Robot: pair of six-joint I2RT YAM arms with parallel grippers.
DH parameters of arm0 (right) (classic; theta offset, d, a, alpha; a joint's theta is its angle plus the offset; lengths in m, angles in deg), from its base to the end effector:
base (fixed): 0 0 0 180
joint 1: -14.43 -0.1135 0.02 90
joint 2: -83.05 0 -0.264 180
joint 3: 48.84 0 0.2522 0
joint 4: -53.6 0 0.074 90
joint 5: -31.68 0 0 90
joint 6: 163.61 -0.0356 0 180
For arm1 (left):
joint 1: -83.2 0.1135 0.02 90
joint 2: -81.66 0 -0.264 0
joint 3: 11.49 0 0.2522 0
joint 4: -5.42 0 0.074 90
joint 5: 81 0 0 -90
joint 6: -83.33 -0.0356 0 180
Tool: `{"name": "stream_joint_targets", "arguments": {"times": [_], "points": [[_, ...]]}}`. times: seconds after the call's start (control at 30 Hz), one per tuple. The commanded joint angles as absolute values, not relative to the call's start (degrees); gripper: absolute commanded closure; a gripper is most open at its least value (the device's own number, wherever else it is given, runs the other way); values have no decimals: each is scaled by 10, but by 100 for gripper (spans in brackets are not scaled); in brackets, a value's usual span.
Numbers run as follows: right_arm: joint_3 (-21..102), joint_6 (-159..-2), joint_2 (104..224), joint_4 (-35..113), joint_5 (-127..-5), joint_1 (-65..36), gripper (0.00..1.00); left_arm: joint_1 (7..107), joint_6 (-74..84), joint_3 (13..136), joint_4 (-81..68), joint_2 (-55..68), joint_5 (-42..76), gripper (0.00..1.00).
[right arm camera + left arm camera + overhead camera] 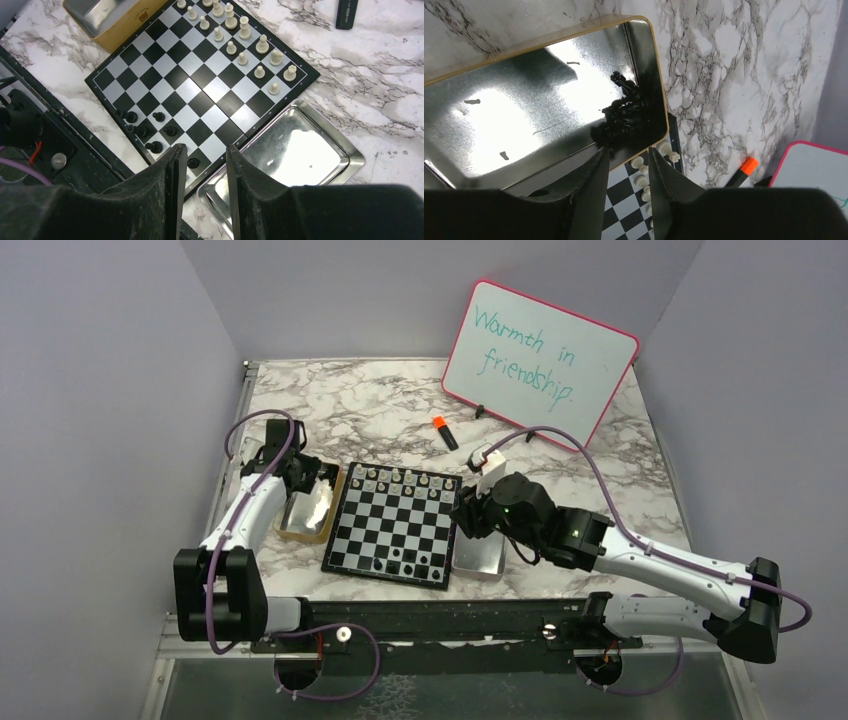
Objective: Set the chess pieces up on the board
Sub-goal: Pick up the chess piece from the storage box.
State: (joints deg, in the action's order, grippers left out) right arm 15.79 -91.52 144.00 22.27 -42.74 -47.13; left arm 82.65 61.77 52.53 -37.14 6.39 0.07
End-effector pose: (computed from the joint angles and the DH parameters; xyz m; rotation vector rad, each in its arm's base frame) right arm 0.1224 0.2060 0.3102 -0.6131 1.9936 0.5852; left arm 0.2647 0.0030 0.2315 -1.4600 2.0539 -0.3040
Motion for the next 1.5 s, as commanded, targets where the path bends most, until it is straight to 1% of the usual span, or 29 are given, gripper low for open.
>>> {"name": "stream_joint_targets", "arguments": {"times": [0.0,0.23,0.47,0.83,1.47], "points": [[156,-906,1436,241,-421,-475,60,827,743,519,-366,42,-14,65],[166,-900,1447,233,-414,-475,60,827,792,524,-350,-3,-38,64],[168,-901,1457,236,-414,-474,60,862,803,543,-323,-52,-14,64],[184,-897,1466,227,-406,-475,60,864,816,561,-309,-88,-1,61],[196,-900,1480,222,-410,-475,60,864,824,572,-303,-136,36,61]]}}
